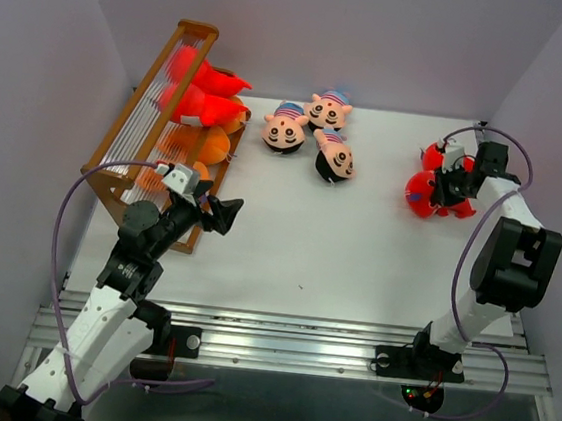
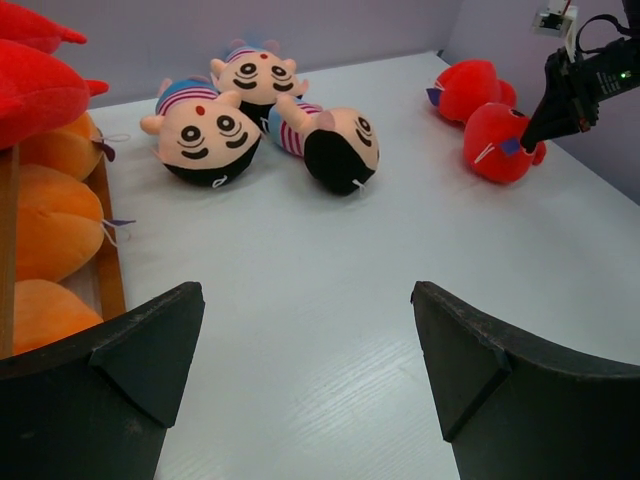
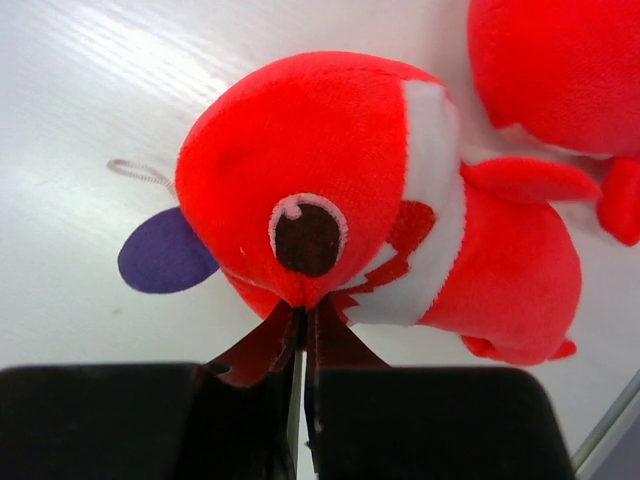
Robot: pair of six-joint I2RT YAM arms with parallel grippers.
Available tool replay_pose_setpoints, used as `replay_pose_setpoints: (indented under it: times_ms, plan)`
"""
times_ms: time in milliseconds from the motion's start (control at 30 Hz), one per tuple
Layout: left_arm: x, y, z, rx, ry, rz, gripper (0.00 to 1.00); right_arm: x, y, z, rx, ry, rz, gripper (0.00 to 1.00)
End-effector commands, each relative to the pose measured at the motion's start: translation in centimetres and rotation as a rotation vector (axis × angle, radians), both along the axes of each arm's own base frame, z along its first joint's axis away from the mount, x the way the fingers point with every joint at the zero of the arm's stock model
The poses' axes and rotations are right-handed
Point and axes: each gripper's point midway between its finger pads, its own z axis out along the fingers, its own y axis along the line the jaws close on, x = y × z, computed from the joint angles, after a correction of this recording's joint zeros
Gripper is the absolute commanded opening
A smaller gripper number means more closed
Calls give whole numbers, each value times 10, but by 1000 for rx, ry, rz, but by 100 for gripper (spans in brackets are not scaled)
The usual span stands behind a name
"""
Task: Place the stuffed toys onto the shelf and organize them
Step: Grab a stuffed toy with the right arm
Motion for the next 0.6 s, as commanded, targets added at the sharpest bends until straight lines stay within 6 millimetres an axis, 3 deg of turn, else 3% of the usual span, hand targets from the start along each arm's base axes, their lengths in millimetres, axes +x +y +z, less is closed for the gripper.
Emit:
replay_pose_setpoints:
  times_ms: [0,133,333,367,533,567]
  plan:
    - [-11,-14,24,-57,-99,-90,96,-21,27,46,120,-63,41,1]
    - [-17,-30,20,-69,-73,-146,95,-51,57,66,226,-32,118,1]
    - [-33,-74,12,-66,-15,-239,94,-95,102,87,339,-23,267,1]
    - [-29,-80,8,-59,3,-224,94,-100,108,88,348,-19,284,1]
    - [-47,-132,-6,21,36,-276,94,-128,134,87,373,12,376,1]
    - [-44,-136,0,39,17,-246,94,-133,140,87,370,12,402,1]
